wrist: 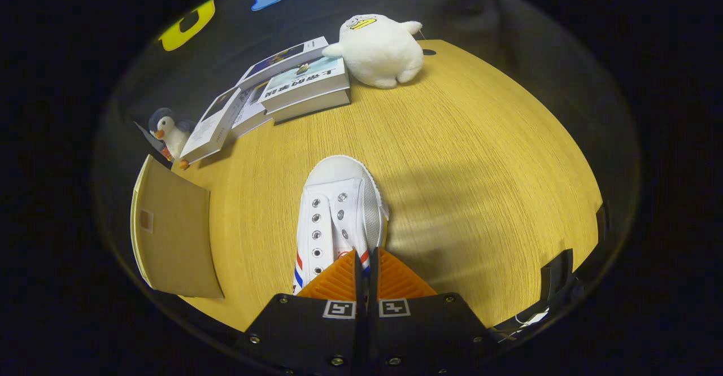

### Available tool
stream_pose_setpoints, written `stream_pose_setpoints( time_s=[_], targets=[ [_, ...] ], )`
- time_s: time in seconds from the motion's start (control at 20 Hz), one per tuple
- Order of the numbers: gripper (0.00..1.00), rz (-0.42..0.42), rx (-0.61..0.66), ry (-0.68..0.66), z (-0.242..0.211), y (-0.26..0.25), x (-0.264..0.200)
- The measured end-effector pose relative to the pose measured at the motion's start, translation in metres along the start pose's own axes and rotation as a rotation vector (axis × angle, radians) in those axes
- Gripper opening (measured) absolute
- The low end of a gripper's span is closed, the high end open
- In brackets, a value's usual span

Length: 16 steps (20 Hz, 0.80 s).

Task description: Open the storage box then place both shoes into the box .Put the left shoe in first, then the right shoe, with the right side of both shoes facing outward in a uniform manner.

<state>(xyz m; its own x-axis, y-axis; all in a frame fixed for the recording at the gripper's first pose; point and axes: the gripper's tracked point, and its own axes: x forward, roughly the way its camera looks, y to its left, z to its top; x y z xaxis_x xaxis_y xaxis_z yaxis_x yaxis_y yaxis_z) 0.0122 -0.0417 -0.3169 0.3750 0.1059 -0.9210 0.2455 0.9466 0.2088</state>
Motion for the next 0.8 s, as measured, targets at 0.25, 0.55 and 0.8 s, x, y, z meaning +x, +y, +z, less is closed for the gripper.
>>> stream_pose_setpoints(
  time_s=[0.25, 0.55, 0.8],
  targets=[
    [0.01, 0.036, -0.004, -0.033, 0.018, 0.032, -0.027],
    [0.01, 0.061, -0.017, -0.064, 0.031, 0.079, -0.059],
    [0.0, 0.087, -0.054, -0.097, 0.036, 0.132, -0.081]
  ],
)
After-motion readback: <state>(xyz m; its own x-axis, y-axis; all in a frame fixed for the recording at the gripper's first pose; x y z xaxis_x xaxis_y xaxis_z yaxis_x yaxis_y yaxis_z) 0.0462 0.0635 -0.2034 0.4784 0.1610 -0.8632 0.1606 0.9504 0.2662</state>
